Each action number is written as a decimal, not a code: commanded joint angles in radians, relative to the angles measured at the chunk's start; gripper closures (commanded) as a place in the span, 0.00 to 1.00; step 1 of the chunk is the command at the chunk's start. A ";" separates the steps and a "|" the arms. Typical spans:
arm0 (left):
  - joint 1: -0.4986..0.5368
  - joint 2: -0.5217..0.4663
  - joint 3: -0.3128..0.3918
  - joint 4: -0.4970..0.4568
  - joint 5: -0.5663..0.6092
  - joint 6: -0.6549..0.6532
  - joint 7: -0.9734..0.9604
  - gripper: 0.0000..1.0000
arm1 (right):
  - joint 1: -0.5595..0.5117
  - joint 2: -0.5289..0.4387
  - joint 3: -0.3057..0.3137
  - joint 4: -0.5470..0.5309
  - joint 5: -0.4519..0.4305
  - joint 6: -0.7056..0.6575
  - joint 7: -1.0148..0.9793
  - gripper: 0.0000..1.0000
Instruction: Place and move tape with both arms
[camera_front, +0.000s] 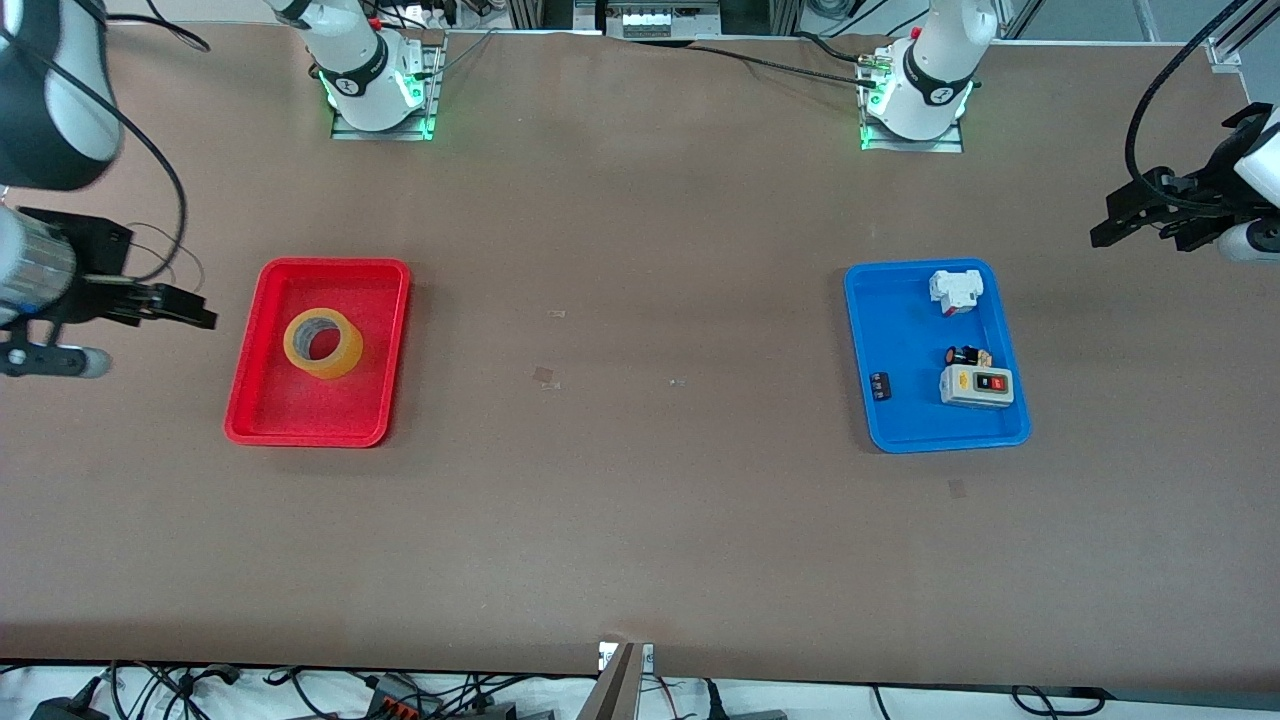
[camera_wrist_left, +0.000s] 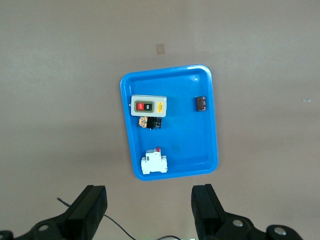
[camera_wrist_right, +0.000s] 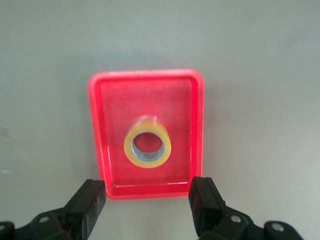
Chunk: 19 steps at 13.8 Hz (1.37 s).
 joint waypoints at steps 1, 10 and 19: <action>0.007 -0.001 -0.008 0.008 0.011 0.000 -0.016 0.00 | -0.005 0.044 0.000 0.119 0.016 -0.029 -0.026 0.00; 0.008 -0.001 -0.008 0.008 0.011 -0.005 -0.013 0.00 | -0.004 0.016 -0.003 0.059 -0.004 0.058 -0.028 0.00; 0.007 -0.001 -0.008 0.006 0.011 -0.006 -0.015 0.00 | -0.011 -0.243 -0.011 -0.333 0.010 0.249 -0.093 0.00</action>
